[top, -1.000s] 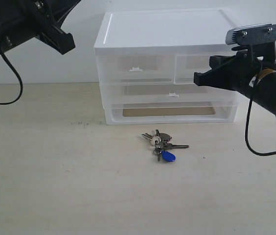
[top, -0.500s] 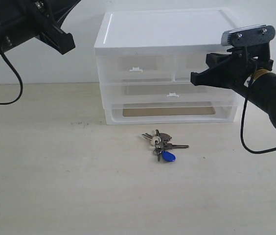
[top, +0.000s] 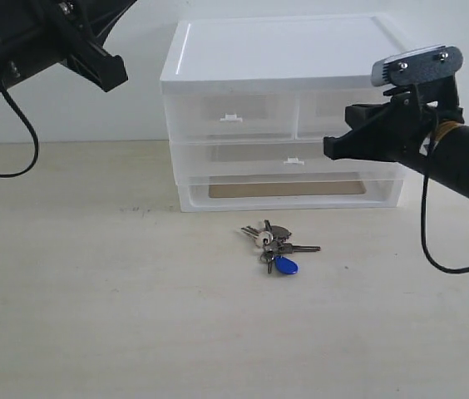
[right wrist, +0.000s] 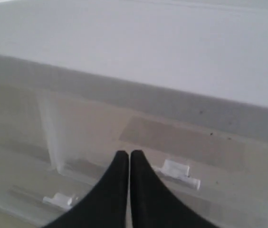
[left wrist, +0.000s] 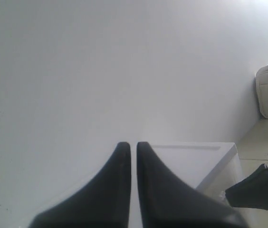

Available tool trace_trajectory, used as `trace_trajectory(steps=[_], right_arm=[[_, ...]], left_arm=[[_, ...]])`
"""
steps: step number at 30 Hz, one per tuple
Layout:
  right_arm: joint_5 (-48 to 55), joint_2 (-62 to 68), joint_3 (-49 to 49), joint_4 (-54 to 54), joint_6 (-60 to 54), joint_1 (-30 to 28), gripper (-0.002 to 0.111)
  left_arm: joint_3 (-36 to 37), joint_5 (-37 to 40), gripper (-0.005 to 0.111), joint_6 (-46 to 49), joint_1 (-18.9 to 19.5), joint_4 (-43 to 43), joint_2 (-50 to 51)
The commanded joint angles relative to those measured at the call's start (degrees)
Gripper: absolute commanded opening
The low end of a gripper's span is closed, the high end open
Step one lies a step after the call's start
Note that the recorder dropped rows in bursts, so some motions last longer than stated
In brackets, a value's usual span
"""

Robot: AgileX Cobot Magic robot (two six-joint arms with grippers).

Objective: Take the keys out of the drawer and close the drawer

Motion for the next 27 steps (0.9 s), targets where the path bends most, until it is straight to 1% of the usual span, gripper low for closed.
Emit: trace_trajectory(steps=[1,11,14,18,23,26,27], right_arm=[[-1.6,-7.5,5.1,0.2,0.5,-0.3,0.000],[-1.2,-30.6,14.7,0.6,1.2,-0.3,0.000],[-0.8,-38.7,16.8,0.6,1.6,-0.3,0.000],[1.6,-47.6,18.5,0.6,1.7,-0.3,0.000],[2.0,-58.1,21.2,0.6,2.2,-0.3,0.000],[2.2,-62.3,22.5,0.6,2.2,-0.3,0.000],[2.2,-63.4,22.9,0.7,2.2,-0.3,0.000]], left_arm=[[-0.2,-0.3,0.004,0.1,0.1,-0.5,0.0],[-0.2,-0.1,0.004,-1.0,0.1,0.0,0.0],[-0.2,0.4,0.004,-2.5,0.1,2.0,0.0],[0.2,0.4,0.004,-7.0,0.1,6.4,-0.5],[4.9,0.4,0.004,-7.5,0.1,5.8,-5.3],[9.0,1.3,0.004,-6.6,0.1,5.3,-11.5],[10.8,2.8,0.004,-6.6,0.1,4.6,-13.9]])
